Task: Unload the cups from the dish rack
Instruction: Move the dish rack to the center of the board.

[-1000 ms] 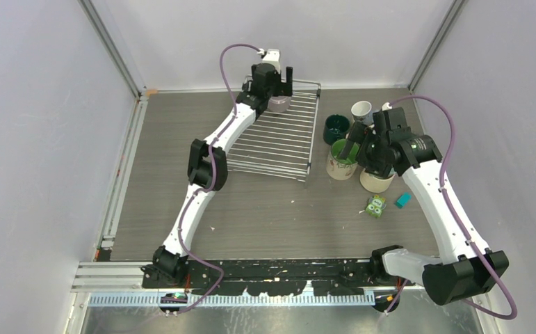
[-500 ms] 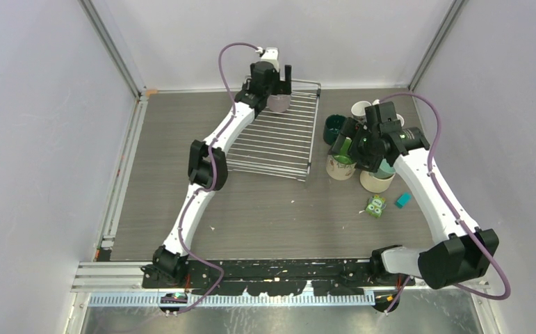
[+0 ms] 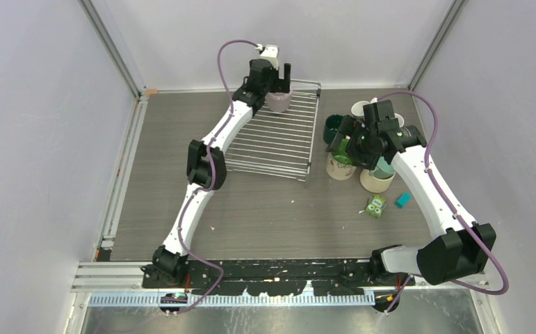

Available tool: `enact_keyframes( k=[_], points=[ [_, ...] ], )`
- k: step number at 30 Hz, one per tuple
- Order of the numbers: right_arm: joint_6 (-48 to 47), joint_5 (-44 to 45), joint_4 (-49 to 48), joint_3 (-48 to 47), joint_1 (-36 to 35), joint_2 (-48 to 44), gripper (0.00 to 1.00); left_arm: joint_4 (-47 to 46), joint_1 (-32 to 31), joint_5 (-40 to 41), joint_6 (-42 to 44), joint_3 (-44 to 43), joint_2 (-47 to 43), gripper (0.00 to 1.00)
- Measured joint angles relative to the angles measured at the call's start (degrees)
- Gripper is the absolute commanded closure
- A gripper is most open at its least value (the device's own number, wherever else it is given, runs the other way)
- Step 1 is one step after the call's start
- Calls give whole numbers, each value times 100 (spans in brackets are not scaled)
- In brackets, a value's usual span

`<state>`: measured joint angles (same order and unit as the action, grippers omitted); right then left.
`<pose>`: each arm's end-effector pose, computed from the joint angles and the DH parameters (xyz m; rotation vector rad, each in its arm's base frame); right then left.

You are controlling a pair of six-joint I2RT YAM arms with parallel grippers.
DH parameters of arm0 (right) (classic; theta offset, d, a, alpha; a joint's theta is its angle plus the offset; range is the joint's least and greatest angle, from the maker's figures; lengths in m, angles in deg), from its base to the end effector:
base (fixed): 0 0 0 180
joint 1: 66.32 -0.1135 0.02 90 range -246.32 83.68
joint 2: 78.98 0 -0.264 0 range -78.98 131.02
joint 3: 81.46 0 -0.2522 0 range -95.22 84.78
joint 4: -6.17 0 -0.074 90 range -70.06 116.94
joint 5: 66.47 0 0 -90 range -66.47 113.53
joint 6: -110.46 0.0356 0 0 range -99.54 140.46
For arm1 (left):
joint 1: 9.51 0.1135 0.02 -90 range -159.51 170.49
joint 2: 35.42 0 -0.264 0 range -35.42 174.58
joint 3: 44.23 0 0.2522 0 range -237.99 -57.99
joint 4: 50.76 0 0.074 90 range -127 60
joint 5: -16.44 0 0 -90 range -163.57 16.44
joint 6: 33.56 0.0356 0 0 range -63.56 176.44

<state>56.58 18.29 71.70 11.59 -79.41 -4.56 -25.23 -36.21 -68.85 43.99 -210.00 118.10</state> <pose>0.2536 0.0623 0.3351 0.4713 2.5092 0.4618 0.5457 -0.2712 0.2596 0.1670 1.8133 -0.4121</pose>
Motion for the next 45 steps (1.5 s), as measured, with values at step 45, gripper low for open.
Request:
enact_keyframes(
  k=[45],
  points=[
    [-42, 463, 55, 111, 0, -603, 0, 2006, -1539, 321, -798, 4957, -4129, 0]
  ],
)
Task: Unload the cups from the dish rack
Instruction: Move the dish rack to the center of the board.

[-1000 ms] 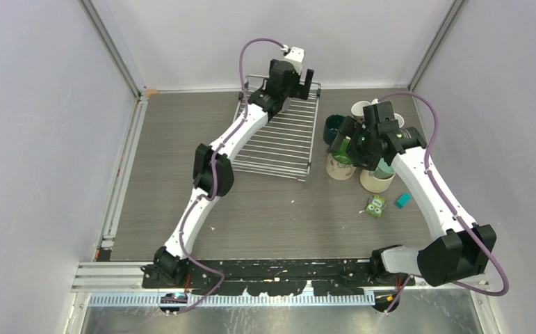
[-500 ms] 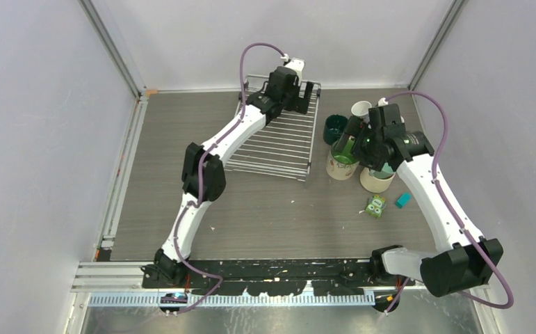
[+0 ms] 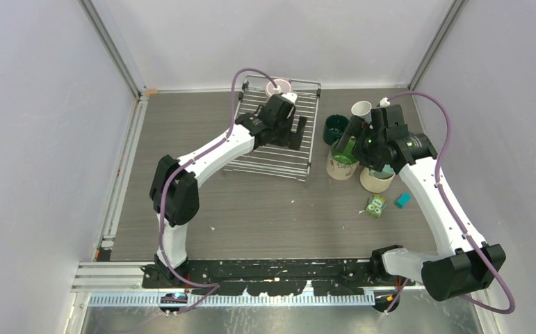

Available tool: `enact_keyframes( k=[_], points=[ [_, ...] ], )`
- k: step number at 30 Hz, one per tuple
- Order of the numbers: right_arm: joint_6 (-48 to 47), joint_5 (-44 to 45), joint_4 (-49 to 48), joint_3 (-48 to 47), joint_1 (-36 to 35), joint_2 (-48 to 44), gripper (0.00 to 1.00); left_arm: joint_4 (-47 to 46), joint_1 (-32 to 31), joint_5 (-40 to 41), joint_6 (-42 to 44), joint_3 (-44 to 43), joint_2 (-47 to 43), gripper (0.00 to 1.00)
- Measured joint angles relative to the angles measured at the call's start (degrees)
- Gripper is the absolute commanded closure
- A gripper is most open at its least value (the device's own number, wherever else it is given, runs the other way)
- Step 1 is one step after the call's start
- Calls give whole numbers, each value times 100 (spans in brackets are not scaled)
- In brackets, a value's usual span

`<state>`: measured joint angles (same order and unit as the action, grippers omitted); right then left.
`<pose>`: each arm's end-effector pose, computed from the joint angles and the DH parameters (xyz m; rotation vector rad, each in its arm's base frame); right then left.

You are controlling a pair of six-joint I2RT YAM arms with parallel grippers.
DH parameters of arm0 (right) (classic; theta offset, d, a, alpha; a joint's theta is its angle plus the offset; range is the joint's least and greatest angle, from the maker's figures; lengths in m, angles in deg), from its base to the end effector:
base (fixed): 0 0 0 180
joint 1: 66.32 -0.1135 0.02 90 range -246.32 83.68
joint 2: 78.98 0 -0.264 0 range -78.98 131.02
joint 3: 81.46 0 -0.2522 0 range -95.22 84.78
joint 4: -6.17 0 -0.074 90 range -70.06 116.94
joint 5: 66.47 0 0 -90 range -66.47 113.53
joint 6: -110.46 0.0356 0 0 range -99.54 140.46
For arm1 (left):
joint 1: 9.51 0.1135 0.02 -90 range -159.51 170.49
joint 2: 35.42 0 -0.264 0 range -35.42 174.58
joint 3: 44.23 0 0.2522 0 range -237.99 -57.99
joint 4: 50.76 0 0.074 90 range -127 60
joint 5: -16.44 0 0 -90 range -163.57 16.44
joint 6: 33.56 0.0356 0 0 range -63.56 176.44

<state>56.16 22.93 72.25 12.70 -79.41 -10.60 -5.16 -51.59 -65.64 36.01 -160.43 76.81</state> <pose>0.2295 0.0538 0.3524 0.4773 2.4123 0.3953 0.3396 -0.3000 0.3028 0.3651 2.2938 -0.4036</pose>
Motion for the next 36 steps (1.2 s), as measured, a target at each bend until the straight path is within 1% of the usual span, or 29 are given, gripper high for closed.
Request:
enact_keyframes(
  k=[3, 5, 9, 17, 27, 31, 36],
  points=[
    [28, -96, -76, 37, 0, 0, 0, 236, 22, 2, -50, 356, -83, 0],
    [46, -146, -122, 90, 0, 2, 0, 407, 33, -4, -61, 428, -83, 0],
    [70, -214, -155, 186, 0, 4, 0, 664, 44, -68, -63, 431, -81, 0],
    [105, -273, -179, 256, 0, 2, 0, 1392, 48, -494, -44, 426, 94, 0],
    [146, -361, -286, 267, 0, 0, 0, 1462, 125, -831, 4, 586, 79, 0],
    [164, -404, -352, 321, 0, 0, 0, 1532, 138, -960, 26, 855, -35, 0],
    [175, -463, -411, 367, 0, 0, 0, 1912, 131, -1019, 140, 1261, -166, 0]
  ],
)
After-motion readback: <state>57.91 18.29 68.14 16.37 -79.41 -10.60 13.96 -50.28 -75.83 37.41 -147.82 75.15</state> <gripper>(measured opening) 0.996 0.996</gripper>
